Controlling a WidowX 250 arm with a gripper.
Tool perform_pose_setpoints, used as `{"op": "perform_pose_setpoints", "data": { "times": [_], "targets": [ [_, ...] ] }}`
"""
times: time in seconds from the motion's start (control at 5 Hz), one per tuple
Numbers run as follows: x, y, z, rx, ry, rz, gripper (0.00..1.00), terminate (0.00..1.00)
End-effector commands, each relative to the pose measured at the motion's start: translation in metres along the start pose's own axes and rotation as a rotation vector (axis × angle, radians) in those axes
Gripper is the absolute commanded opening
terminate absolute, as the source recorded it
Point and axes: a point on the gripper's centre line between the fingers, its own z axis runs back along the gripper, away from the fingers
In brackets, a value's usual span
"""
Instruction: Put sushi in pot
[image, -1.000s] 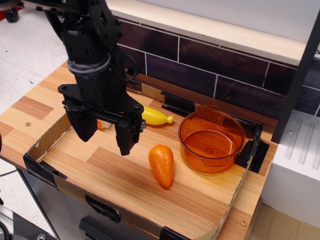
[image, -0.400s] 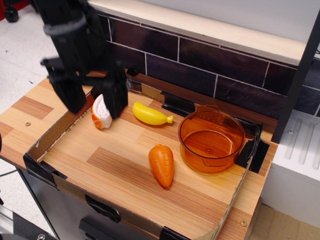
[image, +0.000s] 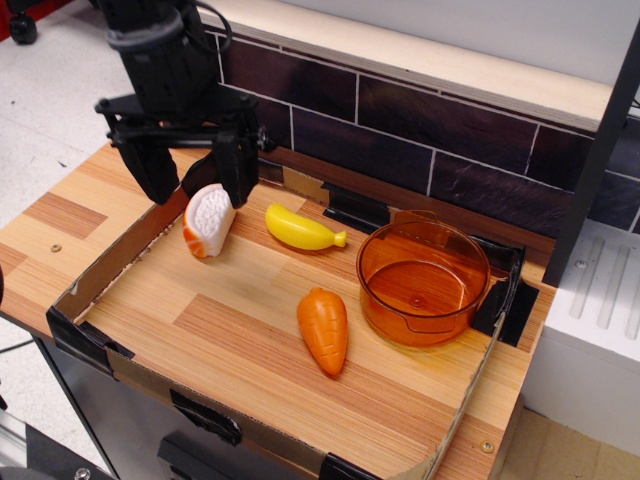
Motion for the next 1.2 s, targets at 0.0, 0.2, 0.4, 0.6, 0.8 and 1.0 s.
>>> {"op": "perform_pose_setpoints", "data": {
  "times": [0.0,0.2,0.4,0.6,0.8,1.0],
  "targets": [
    [0.039,0.014,-0.02,0.053,-0.039,0.019,1.0,0.0],
    [0.042,0.018,-0.031,0.079,-0.04,0.012,1.0,0.0],
    [0.04,0.021,-0.035,0.095,-0.046,0.006,1.0,0.0],
    [0.04,0.022,-0.04,0.11,-0.046,-0.001,1.0,0.0],
    [0.041,0.023,-0.049,0.125,-0.042,-0.002,1.0,0.0],
    [0.04,0.023,-0.053,0.133,-0.044,-0.004,1.0,0.0]
  ]
}}
